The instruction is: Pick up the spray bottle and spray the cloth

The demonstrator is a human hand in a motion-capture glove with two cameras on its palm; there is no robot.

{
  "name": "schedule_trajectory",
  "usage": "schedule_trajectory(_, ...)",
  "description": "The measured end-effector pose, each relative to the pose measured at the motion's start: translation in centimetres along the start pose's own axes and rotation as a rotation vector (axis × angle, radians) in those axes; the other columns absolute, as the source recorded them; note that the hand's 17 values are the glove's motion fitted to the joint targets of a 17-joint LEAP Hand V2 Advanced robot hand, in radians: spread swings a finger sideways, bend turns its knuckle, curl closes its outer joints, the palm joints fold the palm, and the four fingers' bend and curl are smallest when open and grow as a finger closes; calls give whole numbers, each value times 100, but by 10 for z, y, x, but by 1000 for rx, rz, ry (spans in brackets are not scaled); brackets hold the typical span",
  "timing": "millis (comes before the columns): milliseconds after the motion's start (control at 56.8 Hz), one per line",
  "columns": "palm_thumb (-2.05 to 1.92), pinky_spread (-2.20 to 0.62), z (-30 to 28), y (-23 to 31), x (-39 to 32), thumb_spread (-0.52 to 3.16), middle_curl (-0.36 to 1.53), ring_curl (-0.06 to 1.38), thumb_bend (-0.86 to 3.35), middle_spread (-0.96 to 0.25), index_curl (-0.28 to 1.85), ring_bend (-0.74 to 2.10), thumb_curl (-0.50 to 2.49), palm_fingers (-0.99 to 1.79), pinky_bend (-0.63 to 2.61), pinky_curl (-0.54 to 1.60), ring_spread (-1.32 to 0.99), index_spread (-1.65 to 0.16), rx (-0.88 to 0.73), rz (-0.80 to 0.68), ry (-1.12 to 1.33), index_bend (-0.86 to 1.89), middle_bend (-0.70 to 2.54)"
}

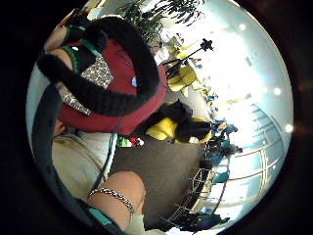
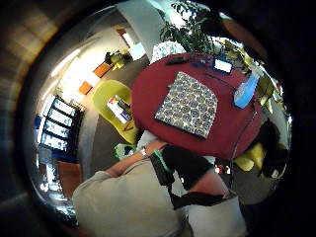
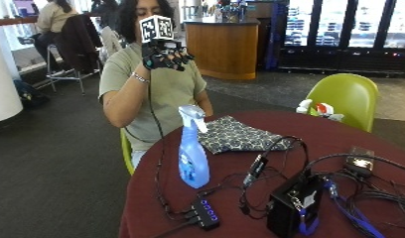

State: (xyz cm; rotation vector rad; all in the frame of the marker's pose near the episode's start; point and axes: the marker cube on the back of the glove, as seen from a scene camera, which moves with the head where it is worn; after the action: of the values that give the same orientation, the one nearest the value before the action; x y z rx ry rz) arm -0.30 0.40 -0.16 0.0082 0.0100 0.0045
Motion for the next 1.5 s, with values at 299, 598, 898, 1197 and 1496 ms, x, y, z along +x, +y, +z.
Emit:
schedule_trajectory(299,38,14,9,0,17,88,22,24,7,-2,12,45,18,57,55,27,-5,-41,-44,-5,14,10,29)
schedule_trajectory(598,43,15,27,0,30,98,29,28,-2,-2,15,45,25,55,53,31,-5,-43,-114,45,-26,11,26)
schedule_trajectory(898,44,16,30,1,35,101,32,30,-2,-2,16,45,28,54,52,33,-5,-43,-119,54,-43,11,22)
schedule_trajectory(1197,45,17,48,-9,57,103,34,31,-2,-1,17,45,30,54,51,34,-6,-43,-117,145,-143,11,20)
schedule_trajectory(1496,44,19,98,-27,95,100,35,33,-4,-1,13,48,31,47,53,36,-6,-42,82,646,-564,7,21)
